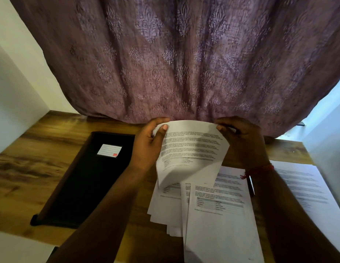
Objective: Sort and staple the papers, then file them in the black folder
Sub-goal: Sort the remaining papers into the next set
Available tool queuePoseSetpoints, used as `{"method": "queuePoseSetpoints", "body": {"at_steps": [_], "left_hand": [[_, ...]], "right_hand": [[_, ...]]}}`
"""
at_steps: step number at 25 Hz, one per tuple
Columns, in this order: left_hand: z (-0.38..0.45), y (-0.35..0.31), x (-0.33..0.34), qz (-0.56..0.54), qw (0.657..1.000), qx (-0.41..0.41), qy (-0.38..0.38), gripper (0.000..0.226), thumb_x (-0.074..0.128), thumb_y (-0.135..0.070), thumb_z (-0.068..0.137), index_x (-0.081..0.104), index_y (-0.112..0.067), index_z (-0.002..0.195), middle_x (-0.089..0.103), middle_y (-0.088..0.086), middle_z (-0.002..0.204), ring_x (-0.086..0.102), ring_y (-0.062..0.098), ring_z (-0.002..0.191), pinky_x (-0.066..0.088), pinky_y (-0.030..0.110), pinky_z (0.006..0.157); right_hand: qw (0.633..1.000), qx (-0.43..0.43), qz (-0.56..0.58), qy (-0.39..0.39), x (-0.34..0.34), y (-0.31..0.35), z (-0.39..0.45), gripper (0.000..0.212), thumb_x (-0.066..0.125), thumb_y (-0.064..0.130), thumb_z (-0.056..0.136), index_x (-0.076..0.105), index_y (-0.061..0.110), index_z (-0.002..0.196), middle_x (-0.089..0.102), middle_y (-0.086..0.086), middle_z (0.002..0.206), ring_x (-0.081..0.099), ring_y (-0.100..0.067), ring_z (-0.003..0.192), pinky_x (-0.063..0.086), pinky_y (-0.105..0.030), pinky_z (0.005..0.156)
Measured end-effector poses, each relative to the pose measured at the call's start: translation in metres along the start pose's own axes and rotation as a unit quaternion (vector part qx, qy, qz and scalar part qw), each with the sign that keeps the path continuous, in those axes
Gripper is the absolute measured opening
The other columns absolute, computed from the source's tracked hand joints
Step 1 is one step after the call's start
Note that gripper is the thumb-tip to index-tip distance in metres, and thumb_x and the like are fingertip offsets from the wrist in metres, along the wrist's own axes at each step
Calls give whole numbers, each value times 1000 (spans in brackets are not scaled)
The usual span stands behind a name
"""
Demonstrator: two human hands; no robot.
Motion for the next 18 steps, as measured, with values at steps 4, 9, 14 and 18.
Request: {"method": "queuePoseSetpoints", "body": {"at_steps": [4,9,14,18], "left_hand": [[0,2,0,-3,1000,-4,-8,17,56,-20,99,63,-36,101,69,-28,93,65,-4,89,50,13,73],[0,3,2,-12,1000,-12,-22,14,55,-18,99,63,-30,100,68,-30,91,63,-8,89,48,9,72],[-1,4,2,-15,1000,-7,-17,15,55,-18,99,62,-31,100,68,-31,90,64,-8,88,48,8,71],[-5,11,0,-54,997,-28,-35,11,57,-19,99,63,-25,105,70,-14,92,66,-2,85,51,15,69]], "right_hand": [[1000,1,-2,-11,1,-3,-3,14,67,14,90,72,20,102,67,9,96,59,12,87,42,-2,73],[996,50,66,-37,0,-6,-8,15,67,12,90,69,21,100,69,7,91,63,9,82,45,-3,66],[990,75,113,-41,3,-9,-12,13,67,10,89,67,19,99,68,10,86,64,7,75,47,-6,60],[983,95,147,-52,4,-12,-15,14,65,10,90,65,22,97,70,10,83,67,1,74,51,-12,58]]}}
Point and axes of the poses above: each hand's wrist, its own z-axis towards the middle knuckle, its own x-axis out of the palm, y = z × x, the point moved 7 cm from there along z, towards the middle knuckle
